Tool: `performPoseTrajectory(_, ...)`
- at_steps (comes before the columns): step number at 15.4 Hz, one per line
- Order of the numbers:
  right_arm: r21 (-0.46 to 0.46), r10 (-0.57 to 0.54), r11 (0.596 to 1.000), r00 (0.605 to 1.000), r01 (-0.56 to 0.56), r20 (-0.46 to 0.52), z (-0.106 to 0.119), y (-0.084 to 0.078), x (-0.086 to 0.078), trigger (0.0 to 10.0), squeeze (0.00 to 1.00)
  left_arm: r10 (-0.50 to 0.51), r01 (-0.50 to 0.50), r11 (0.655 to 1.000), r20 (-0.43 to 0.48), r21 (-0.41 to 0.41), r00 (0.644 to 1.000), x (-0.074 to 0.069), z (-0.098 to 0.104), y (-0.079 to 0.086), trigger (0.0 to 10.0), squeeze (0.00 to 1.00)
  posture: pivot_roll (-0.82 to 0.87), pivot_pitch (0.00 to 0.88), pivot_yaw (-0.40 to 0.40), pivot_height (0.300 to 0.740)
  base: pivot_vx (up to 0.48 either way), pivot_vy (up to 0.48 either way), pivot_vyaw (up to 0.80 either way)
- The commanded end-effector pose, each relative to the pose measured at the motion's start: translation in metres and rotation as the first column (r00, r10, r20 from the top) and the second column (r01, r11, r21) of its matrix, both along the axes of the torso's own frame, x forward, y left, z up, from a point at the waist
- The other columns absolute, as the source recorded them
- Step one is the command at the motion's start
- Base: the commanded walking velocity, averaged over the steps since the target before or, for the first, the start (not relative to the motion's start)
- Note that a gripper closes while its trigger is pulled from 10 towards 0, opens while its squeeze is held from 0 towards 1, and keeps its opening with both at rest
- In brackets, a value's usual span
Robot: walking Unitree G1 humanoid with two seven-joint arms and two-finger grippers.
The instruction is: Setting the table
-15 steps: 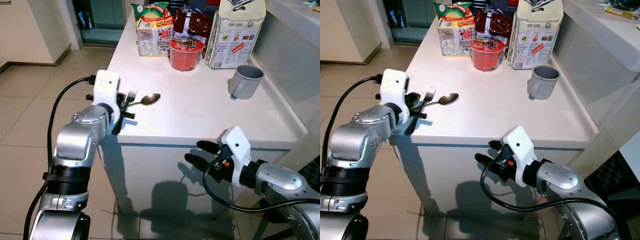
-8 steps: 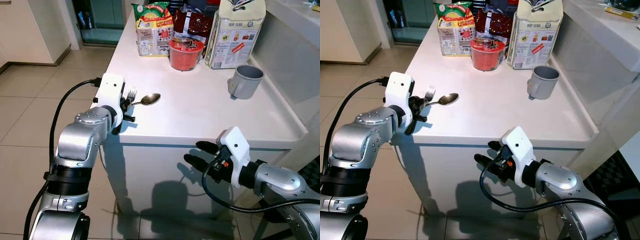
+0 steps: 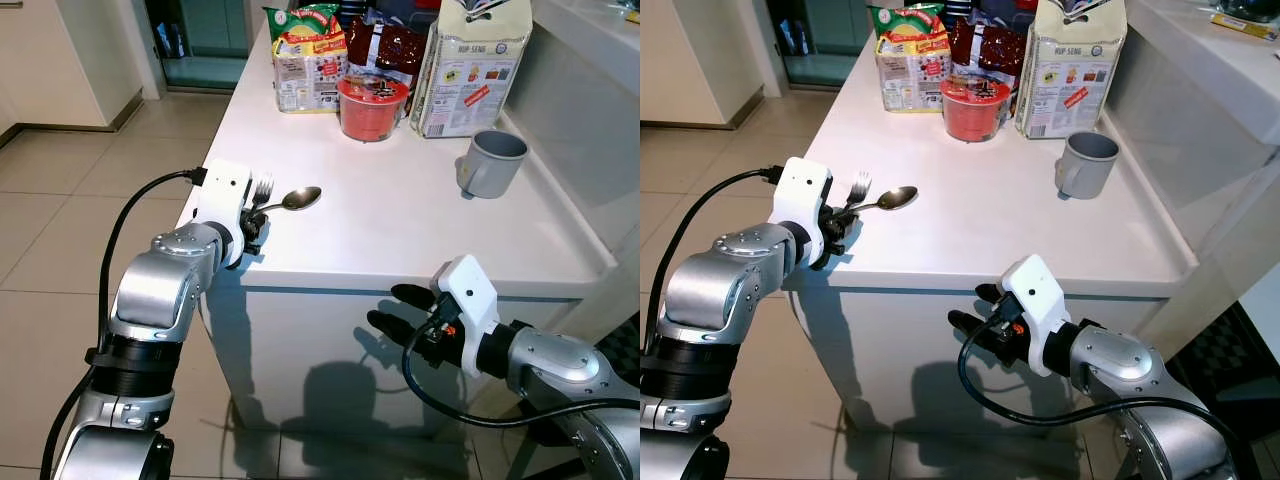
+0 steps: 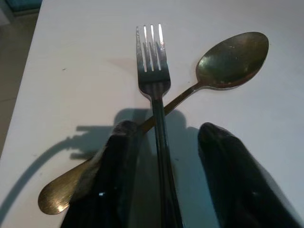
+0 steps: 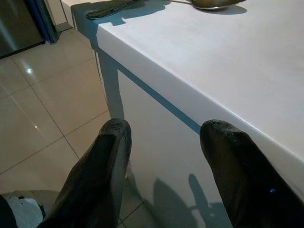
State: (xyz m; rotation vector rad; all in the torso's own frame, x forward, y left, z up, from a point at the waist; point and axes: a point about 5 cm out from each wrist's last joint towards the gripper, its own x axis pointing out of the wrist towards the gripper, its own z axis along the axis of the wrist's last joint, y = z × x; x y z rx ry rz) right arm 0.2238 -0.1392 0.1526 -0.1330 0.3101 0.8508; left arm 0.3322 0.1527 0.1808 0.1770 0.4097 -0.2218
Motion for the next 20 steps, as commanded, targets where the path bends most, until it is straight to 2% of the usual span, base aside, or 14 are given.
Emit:
performPoseTrajectory(1,-0.013,0.007,1.000,1.000,-0.007,0.003,-0.001,-0.001,-0.001,10.0,0.00,-0.005,0.004,1.000,0.006,0.031,1.000,-0.001,0.002,-0.002,10.0,1.00,-0.08,0.000,-0.007,0.740,0.000,0.000,0.00)
performPoseTrajectory(2,-0.015,0.011,1.000,1.000,-0.011,0.002,-0.001,-0.001,-0.001,10.0,0.00,0.002,-0.002,0.999,-0.003,0.045,1.000,-0.002,0.000,-0.001,10.0,1.00,-0.08,0.000,-0.007,0.740,0.000,0.000,0.00)
performPoseTrajectory(3,-0.017,0.012,1.000,1.000,-0.012,0.002,-0.002,-0.001,-0.001,10.0,0.00,0.003,-0.003,0.999,-0.011,0.049,1.000,-0.002,-0.002,-0.001,10.0,0.84,-0.08,0.000,-0.007,0.740,0.000,0.000,0.00)
performPoseTrajectory(4,-0.019,0.014,1.000,1.000,-0.014,0.001,-0.002,-0.001,-0.001,10.0,0.00,0.007,-0.006,0.999,-0.022,0.053,1.000,-0.003,-0.004,-0.001,10.0,0.31,-0.08,0.000,-0.007,0.740,0.000,0.000,0.00)
performPoseTrajectory(5,-0.020,0.015,1.000,1.000,-0.015,0.001,-0.002,-0.001,-0.001,10.0,0.00,0.005,-0.004,0.998,-0.032,0.057,0.999,-0.004,-0.006,-0.001,10.0,0.00,-0.08,0.000,-0.007,0.740,0.000,0.000,0.00)
performPoseTrajectory(6,-0.021,0.015,1.000,1.000,-0.015,-0.001,-0.003,-0.001,-0.001,10.0,0.00,0.004,-0.001,0.998,-0.045,0.058,0.999,-0.004,-0.009,-0.002,9.5,0.00,-0.08,0.000,-0.006,0.740,0.000,0.000,0.00)
performPoseTrajectory(7,-0.023,0.015,1.000,1.000,-0.015,-0.001,-0.003,-0.001,-0.001,10.0,0.00,0.002,0.001,0.998,-0.050,0.058,0.999,-0.005,-0.010,-0.002,9.5,0.00,-0.08,0.000,-0.006,0.740,0.000,0.000,0.00)
performPoseTrajectory(8,-0.023,0.016,1.000,1.000,-0.016,-0.002,-0.003,-0.001,-0.001,10.0,0.00,0.007,-0.003,0.998,-0.060,0.067,0.998,-0.005,-0.012,-0.001,5.8,0.00,-0.08,0.000,-0.004,0.740,0.000,0.000,0.00)
performPoseTrajectory(9,-0.024,0.016,1.000,1.000,-0.016,-0.002,-0.003,-0.001,-0.002,10.0,0.00,0.011,-0.006,0.997,-0.067,0.071,0.998,-0.005,-0.014,-0.001,1.2,0.00,-0.08,0.000,-0.004,0.740,0.000,0.000,0.00)
performPoseTrajectory(10,-0.024,0.015,1.000,1.000,-0.015,-0.003,-0.003,-0.001,-0.002,10.0,0.00,0.012,-0.007,0.997,-0.077,0.071,0.997,-0.005,-0.016,0.000,0.0,0.00,-0.08,0.000,-0.003,0.740,0.000,0.000,0.00)
performPoseTrajectory(20,-0.029,0.015,0.999,1.000,-0.015,-0.005,-0.004,-0.002,-0.002,10.0,0.00,-0.005,0.022,0.993,-0.149,0.115,0.989,-0.010,-0.030,0.001,0.0,0.00,-0.08,0.000,-0.003,0.740,0.000,0.000,0.00)
